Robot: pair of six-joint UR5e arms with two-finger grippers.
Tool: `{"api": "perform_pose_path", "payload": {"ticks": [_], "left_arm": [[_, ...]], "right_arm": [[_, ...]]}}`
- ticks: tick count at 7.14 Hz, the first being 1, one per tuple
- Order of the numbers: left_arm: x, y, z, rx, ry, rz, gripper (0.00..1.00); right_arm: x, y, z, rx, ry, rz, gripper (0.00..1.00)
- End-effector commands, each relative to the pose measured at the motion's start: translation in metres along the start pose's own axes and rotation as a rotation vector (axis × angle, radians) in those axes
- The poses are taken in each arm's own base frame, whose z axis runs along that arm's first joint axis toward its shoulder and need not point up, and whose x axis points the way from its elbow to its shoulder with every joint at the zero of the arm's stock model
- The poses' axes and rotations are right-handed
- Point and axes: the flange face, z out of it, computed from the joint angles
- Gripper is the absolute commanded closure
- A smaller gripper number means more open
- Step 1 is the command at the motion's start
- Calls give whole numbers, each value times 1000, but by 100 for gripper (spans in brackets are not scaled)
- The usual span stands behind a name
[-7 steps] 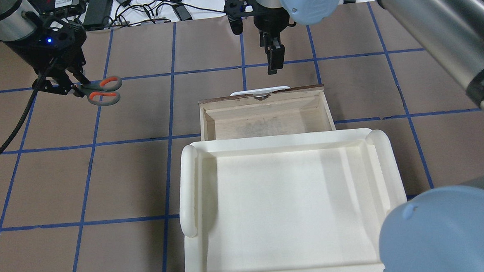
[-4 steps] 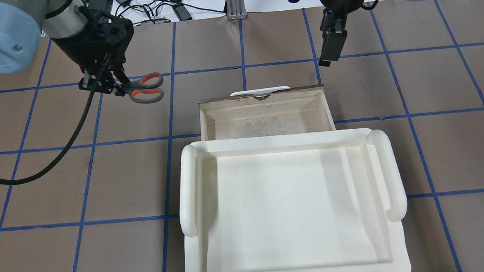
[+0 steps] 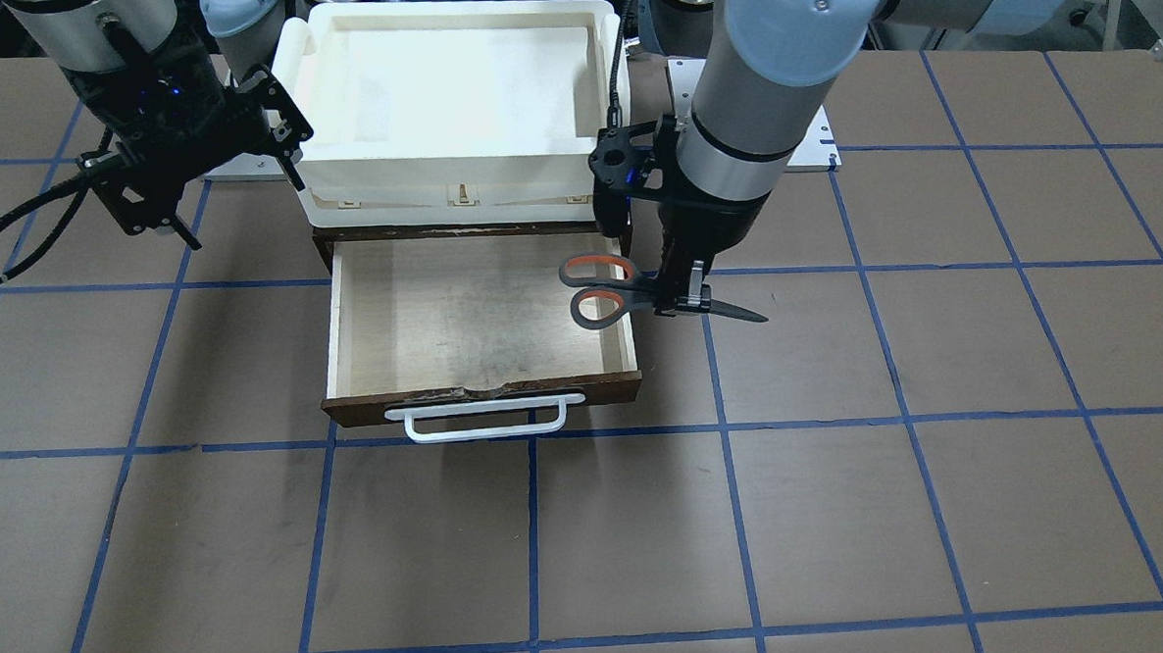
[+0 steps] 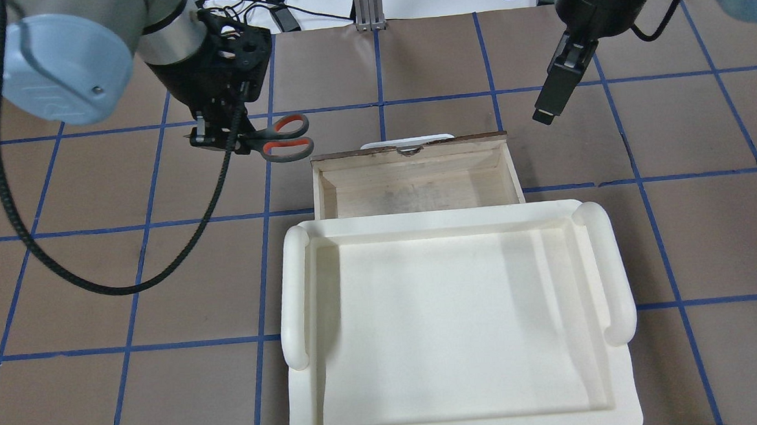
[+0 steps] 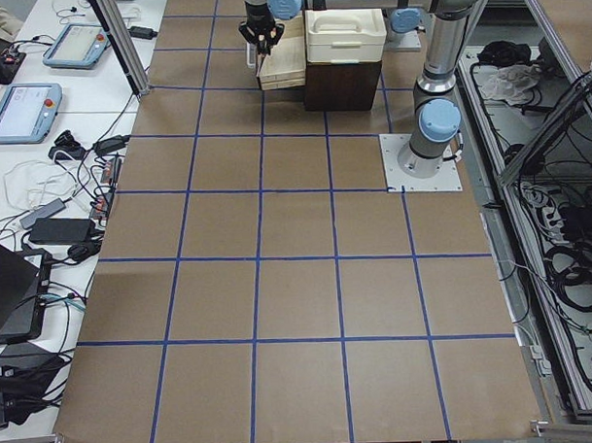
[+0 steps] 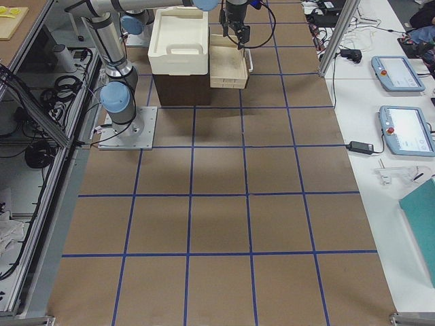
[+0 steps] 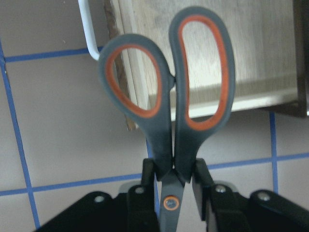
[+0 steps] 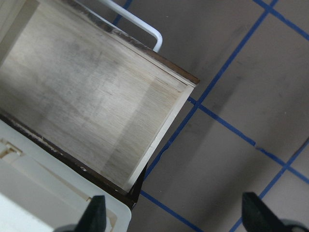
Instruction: Place scissors in drawer with both arms
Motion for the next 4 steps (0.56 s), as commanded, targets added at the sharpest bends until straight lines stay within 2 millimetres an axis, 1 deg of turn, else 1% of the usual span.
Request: {"api": "perform_pose_path", "payload": {"ticks": [1,2,4], "left_arm": [[2,-62,30,10,-16,-46,100],[2,-80,42,10,-18,-59,100],[13,-112,59,2,-5,-58,99]], "right_arm": [[4,3,1,-18,41,296,0],[4,2,2,-18,42,392,0],[5,2,3,-24,60,493,0]]}}
